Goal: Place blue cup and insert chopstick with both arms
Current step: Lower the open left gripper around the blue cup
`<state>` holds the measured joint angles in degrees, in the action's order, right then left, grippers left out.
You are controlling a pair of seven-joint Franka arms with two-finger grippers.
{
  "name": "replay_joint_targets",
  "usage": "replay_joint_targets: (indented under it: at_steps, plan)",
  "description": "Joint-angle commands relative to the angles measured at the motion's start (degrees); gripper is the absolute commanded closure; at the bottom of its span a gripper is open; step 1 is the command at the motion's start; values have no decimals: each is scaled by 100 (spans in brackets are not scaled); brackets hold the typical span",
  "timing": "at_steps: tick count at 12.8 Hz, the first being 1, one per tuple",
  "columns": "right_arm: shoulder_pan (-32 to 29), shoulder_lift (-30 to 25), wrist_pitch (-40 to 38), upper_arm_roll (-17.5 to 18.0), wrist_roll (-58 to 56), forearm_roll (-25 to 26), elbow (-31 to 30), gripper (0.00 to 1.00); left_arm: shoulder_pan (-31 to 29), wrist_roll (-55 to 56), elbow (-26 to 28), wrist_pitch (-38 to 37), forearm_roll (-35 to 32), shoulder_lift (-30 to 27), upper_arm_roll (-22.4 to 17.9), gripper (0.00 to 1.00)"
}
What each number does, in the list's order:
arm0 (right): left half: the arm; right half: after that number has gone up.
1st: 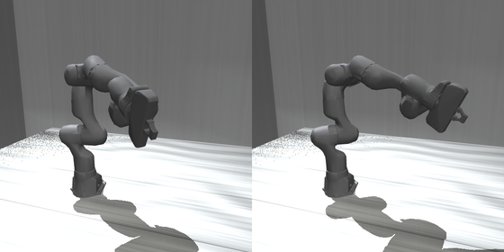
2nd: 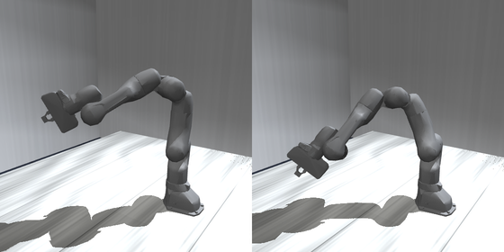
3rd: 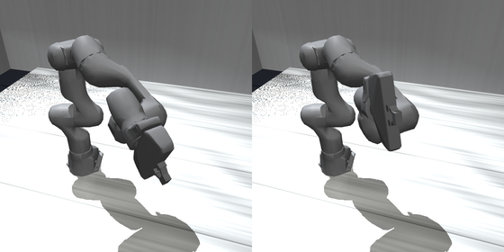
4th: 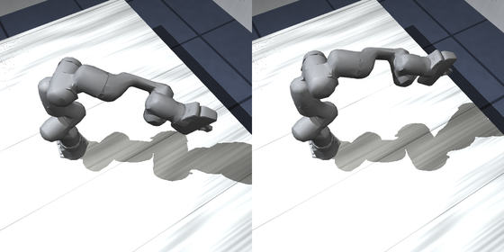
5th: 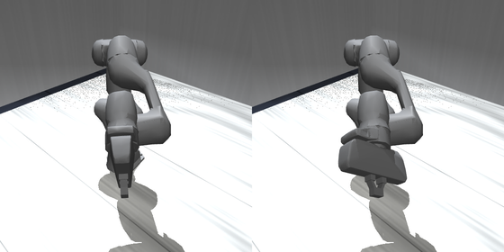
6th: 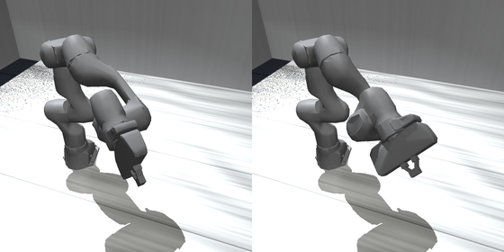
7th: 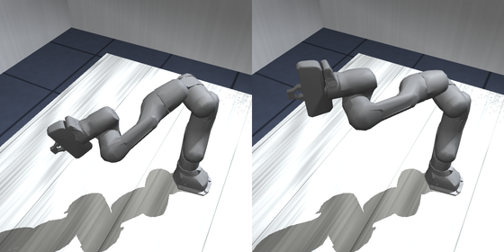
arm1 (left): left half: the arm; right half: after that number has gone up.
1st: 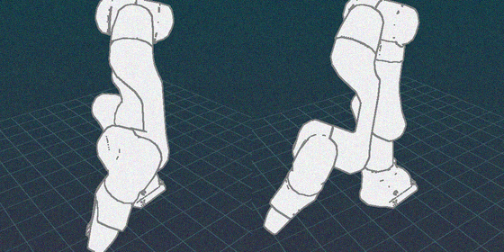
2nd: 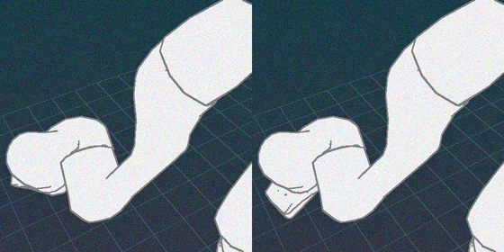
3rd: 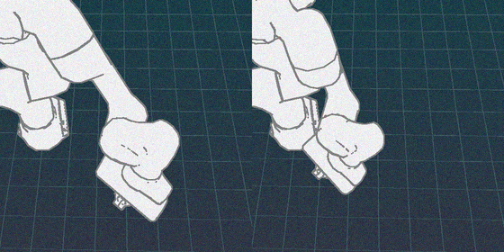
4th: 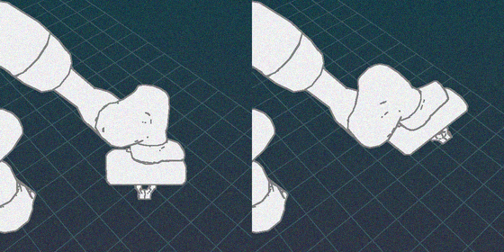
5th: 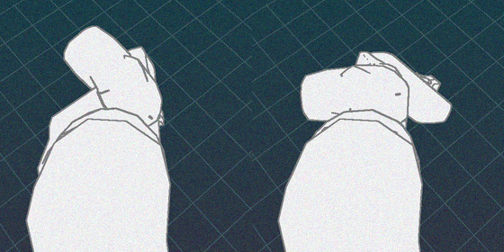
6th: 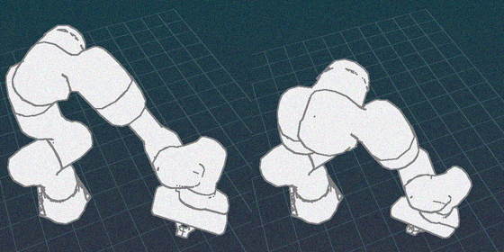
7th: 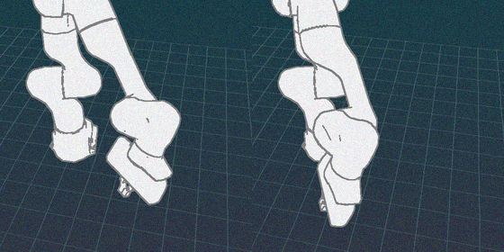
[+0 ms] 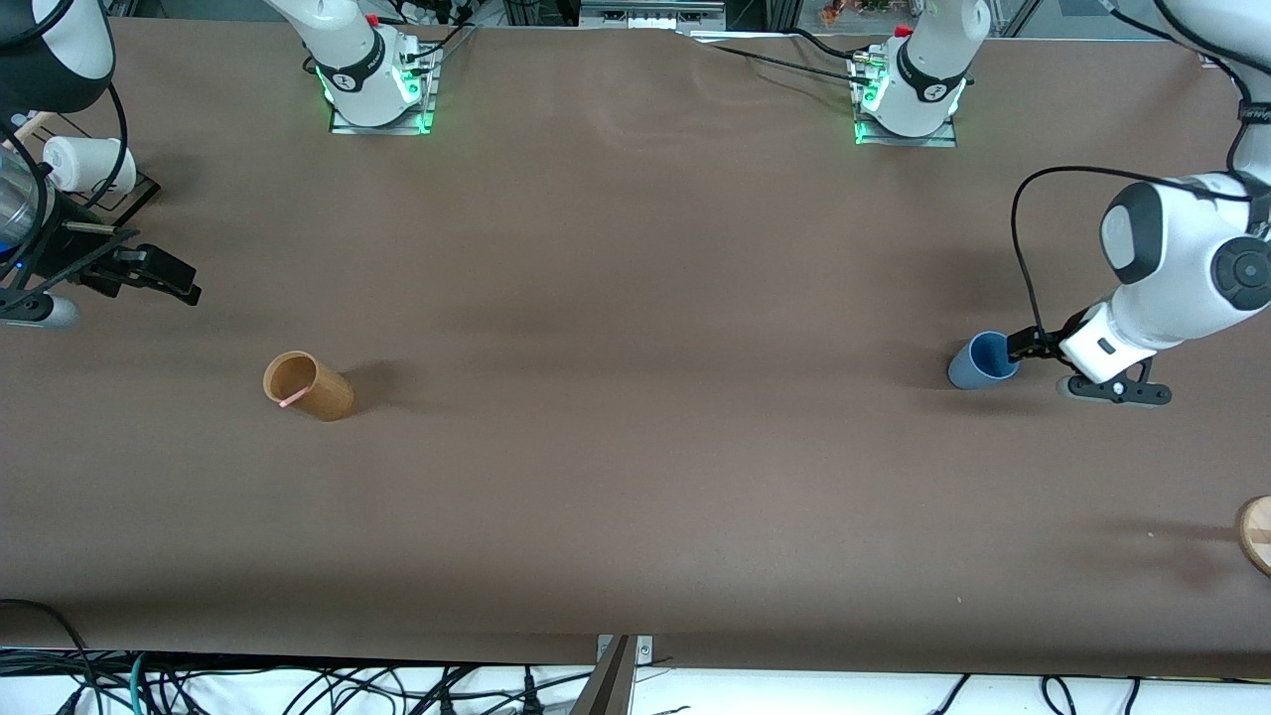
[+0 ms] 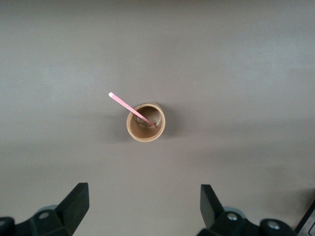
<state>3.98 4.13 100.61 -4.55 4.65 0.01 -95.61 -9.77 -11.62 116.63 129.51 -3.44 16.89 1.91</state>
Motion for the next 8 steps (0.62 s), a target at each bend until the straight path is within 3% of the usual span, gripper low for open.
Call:
replay_joint_targets:
  at_steps: [1,8]
  plan:
    - [-64,-79,28,59,-69,17,-63,0,-7,-68,-35,109,-140,77,11,0]
    - [-64,-79,28,51,-69,8,-63,0,-16,-59,-9,162,-79,192,11,0]
